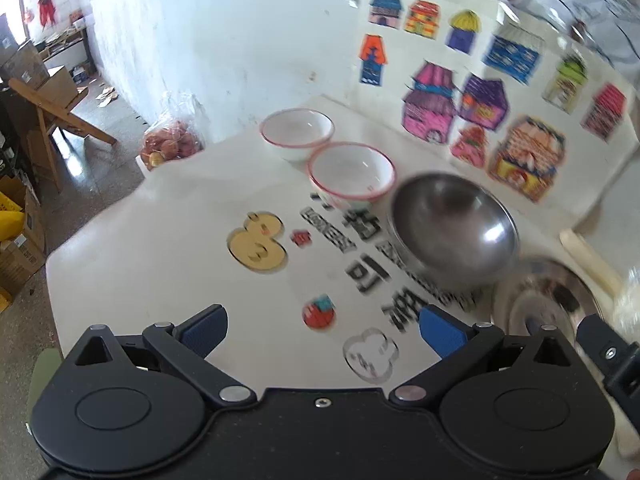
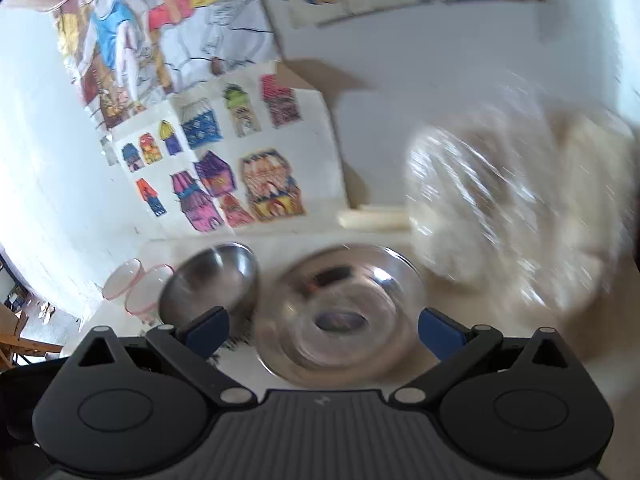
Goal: Organize plates and bowls
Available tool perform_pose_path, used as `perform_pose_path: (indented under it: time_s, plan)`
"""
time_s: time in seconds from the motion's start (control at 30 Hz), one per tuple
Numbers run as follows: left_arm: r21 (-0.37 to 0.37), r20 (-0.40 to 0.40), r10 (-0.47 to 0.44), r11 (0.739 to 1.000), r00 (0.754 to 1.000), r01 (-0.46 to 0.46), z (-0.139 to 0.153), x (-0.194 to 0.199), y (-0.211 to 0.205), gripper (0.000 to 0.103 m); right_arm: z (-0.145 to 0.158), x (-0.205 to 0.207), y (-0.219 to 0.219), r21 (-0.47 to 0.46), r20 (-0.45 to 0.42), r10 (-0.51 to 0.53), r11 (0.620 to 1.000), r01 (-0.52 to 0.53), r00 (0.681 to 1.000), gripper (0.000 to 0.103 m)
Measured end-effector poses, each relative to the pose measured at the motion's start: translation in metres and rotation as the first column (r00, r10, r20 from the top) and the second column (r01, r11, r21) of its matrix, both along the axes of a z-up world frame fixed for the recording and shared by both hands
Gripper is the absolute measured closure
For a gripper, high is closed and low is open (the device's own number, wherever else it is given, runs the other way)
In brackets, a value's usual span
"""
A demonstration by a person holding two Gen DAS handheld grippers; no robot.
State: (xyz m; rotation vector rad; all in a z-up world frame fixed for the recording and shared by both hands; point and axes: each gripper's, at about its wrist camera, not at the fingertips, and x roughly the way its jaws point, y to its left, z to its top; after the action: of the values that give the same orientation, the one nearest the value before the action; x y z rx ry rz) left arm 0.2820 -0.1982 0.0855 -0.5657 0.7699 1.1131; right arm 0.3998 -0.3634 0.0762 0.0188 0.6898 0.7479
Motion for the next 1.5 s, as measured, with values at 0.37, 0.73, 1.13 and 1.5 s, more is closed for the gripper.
perform_pose_path:
  time_s: [0.37, 0.73, 1.13, 1.5]
  plan:
    - [0.063, -0.032, 0.046, 0.997, 0.998, -0.044, -0.015, -0.024, 0.089, 0.001, -0.008, -0.012, 0.087, 0.013, 0.004, -0.015, 1.000, 0.015, 1.000, 0.000]
    - [0.052, -0.047, 0.018, 0.999, 0.999, -0.015, -0.047, -0.032, 0.140, 0.001, -0.038, -0.029, 0.130, 0.047, -0.010, -0.123, 0.991, 0.123, 0.992, 0.000]
    - [0.101, -0.052, -0.103, 0.989, 0.993, 0.108, -0.048, -0.036, 0.141, 0.001, -0.040, -0.043, 0.120, 0.170, 0.002, -0.218, 0.962, 0.215, 0.976, 0.000]
    - [0.216, -0.028, -0.156, 0.963, 0.987, 0.158, -0.034, -0.053, 0.151, 0.001, -0.049, -0.062, 0.130, 0.233, 0.023, -0.247, 0.944, 0.235, 0.969, 0.000]
